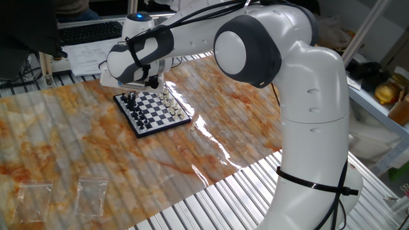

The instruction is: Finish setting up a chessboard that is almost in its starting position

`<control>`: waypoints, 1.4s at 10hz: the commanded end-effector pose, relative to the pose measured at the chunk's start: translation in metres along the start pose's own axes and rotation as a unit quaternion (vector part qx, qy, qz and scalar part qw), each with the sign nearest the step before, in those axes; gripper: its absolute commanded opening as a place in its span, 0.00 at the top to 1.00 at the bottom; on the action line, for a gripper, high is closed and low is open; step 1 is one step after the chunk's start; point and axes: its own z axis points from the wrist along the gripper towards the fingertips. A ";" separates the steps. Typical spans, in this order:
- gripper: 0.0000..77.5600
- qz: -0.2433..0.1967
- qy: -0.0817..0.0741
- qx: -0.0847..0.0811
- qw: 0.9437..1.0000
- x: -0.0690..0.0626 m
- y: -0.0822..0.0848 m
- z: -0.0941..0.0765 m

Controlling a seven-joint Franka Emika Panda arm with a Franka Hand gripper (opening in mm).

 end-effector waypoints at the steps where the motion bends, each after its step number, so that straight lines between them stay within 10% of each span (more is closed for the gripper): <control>1: 0.99 -0.018 -0.002 0.000 1.000 -0.001 0.000 -0.002; 14: 0.99 -0.044 -0.003 0.006 0.999 -0.001 0.000 -0.002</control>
